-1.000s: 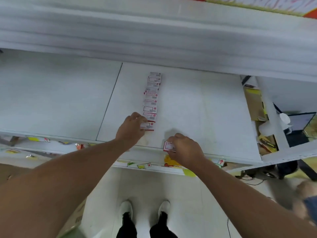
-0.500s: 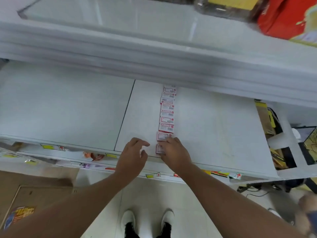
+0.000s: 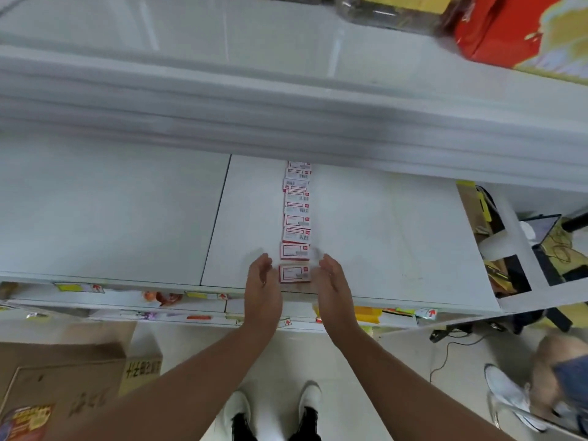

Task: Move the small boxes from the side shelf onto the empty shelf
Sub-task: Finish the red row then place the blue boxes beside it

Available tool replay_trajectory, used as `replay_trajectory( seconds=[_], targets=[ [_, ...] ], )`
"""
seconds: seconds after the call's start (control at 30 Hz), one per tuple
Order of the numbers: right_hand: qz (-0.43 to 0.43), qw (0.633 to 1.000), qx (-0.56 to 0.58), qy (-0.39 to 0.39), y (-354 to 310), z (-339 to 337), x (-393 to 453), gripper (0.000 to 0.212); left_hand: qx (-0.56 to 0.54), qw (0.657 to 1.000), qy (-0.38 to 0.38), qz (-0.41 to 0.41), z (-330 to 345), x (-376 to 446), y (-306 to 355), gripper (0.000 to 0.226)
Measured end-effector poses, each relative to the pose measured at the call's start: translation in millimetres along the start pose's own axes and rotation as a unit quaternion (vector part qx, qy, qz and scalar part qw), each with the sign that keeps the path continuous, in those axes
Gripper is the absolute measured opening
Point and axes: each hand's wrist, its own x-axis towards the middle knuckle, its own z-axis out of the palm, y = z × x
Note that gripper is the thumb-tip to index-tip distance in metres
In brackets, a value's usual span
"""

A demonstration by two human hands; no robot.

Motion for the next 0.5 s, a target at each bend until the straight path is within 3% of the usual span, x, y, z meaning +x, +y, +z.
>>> replay_trajectory(
  seconds=[0.1,0.2,0.27,0.37,0.5],
  targets=[
    [-0.006,0.998,0.065,-0.024,-5.7,10.5,6.1,0.031,-0.048,0.998,-0.030,-0.004,24.9,-3.0,3.5,0.029],
    [-0.005,0.995,0.100,-0.030,0.4,22.8,12.6,0.033,-0.088,0.995,-0.046,-0.019,37.6,3.1,-3.0,0.054],
    [-0.014,0.993,0.115,-0.031,4.0,28.0,18.6,0.038,-0.113,0.992,-0.053,-0.012,41.7,6.9,-2.0,0.052],
    [-0.018,0.992,0.123,-0.033,7.4,30.8,31.2,0.035,-0.104,0.994,-0.028,-0.011,46.9,14.3,9.1,0.043],
    [-0.015,0.995,0.097,-0.023,8.3,32.3,45.8,0.036,-0.063,0.997,-0.035,-0.038,48.1,28.0,8.8,0.052]
  ],
)
